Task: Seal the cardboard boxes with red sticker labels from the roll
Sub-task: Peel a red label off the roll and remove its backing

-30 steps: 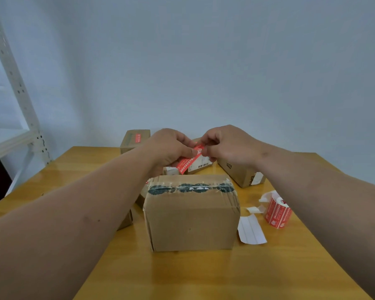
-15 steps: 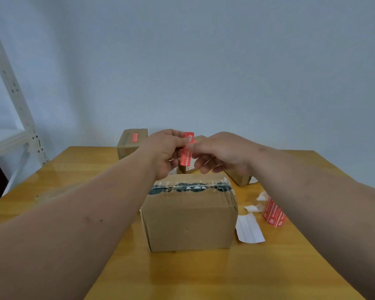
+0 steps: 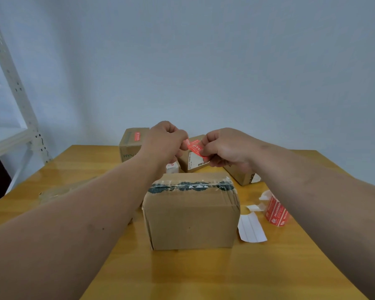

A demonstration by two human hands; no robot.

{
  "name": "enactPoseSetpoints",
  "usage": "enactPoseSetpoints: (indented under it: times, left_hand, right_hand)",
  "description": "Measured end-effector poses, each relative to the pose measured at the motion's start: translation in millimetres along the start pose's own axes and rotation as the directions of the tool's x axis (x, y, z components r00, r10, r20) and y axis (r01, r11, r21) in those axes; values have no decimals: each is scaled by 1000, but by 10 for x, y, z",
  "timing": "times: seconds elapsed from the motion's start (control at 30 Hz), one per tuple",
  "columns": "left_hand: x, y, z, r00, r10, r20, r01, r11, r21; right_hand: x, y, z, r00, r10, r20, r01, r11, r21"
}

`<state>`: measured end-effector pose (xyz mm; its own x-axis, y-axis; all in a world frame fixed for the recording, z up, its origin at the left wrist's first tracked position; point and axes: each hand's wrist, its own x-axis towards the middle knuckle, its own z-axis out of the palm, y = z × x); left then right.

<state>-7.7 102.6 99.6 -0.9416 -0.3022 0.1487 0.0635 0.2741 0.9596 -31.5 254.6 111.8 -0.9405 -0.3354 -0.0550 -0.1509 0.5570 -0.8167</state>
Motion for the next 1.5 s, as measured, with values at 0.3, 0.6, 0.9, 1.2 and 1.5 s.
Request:
enactPoseSetpoints:
  times: [0.3, 0.6, 0.9, 1.2, 1.5]
  left_hand:
    - [13, -108, -83, 998, -13, 57, 2, 983, 186]
    - [54, -209, -198, 980, -110, 166, 103, 993, 51]
    - [0, -249, -219, 965, -118, 235, 83, 985, 154]
    - [-85, -280, -184, 953, -123, 277, 23, 941, 339]
    - [-144, -319, -188, 956, -158, 248, 63, 934, 353]
  right_hand:
    - [-29, -30, 24, 997, -70, 21, 73, 958, -279]
    - [-9, 146, -19, 996, 82, -16, -82, 996, 46]
    - [-18, 192, 31, 992, 126, 2, -126, 990, 68]
    - [-40, 216, 89, 990, 140, 16, -139, 989, -48]
    - [-59, 211, 216, 990, 138, -32, -141, 975, -170]
